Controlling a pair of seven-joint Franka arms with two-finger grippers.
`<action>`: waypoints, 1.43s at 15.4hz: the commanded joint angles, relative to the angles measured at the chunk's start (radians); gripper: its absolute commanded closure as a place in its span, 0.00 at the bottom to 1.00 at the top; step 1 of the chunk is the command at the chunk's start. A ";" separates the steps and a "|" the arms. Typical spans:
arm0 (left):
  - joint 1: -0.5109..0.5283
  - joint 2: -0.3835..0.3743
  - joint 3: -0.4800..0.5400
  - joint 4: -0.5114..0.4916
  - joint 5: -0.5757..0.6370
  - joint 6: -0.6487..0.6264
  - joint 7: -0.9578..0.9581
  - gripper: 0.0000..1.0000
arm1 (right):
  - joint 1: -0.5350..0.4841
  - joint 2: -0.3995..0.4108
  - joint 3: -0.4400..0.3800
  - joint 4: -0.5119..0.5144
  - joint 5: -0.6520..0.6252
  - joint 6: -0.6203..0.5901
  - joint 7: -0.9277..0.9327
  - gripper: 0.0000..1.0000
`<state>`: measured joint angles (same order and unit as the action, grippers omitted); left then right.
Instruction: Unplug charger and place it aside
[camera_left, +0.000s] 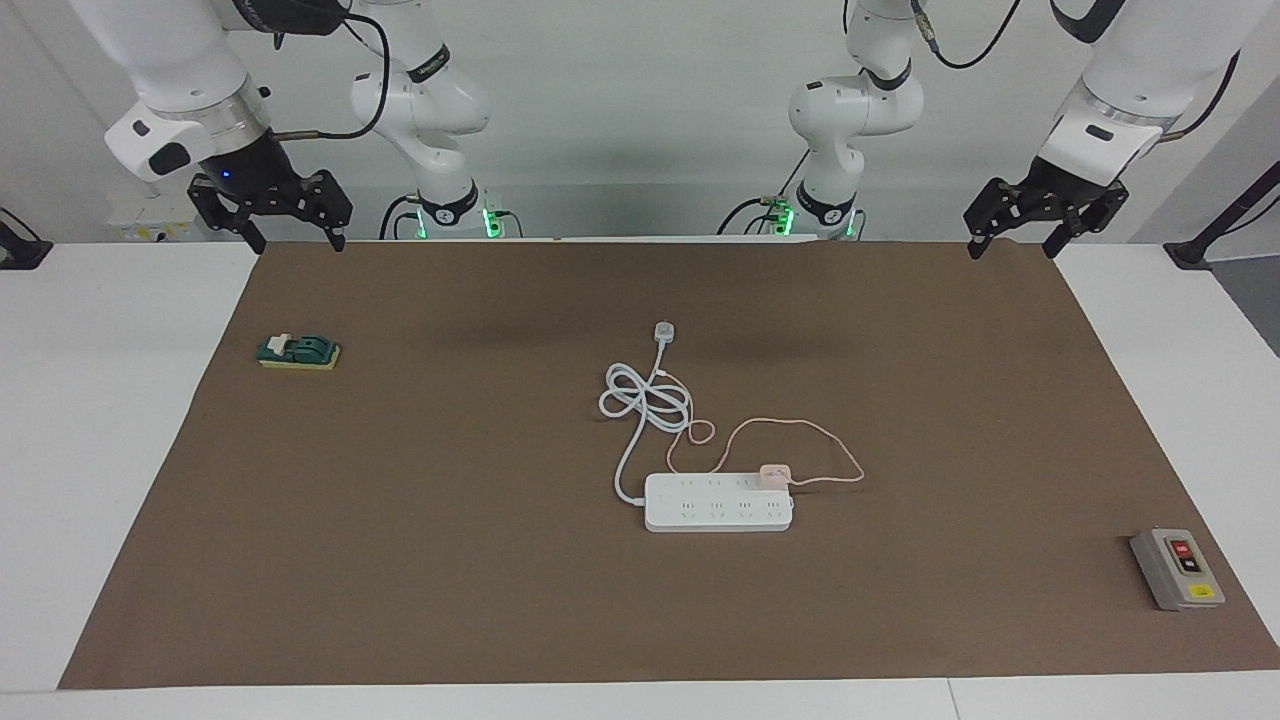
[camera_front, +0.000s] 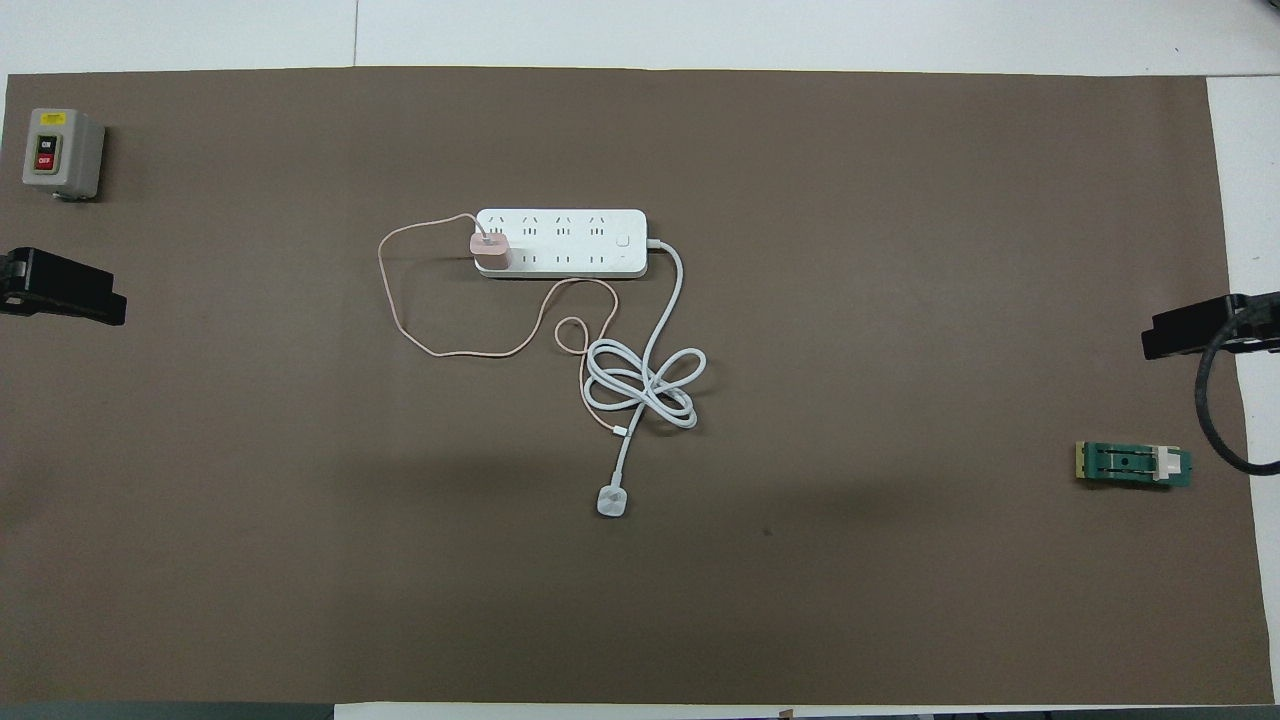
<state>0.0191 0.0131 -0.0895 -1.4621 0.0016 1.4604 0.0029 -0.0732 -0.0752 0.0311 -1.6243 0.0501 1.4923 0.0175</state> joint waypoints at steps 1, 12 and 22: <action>-0.013 -0.016 0.005 -0.033 -0.003 0.041 -0.003 0.00 | -0.011 0.027 0.012 -0.002 0.097 -0.009 0.204 0.00; -0.165 0.087 0.002 -0.064 0.011 0.170 0.049 0.00 | 0.147 0.241 0.020 0.008 0.460 0.170 1.056 0.00; -0.222 0.162 0.001 -0.116 0.021 0.290 0.542 0.00 | 0.294 0.553 0.020 0.145 0.758 0.451 1.429 0.00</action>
<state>-0.1802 0.1751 -0.1009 -1.5436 0.0076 1.7097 0.5160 0.1981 0.3831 0.0513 -1.5714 0.7616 1.9026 1.3943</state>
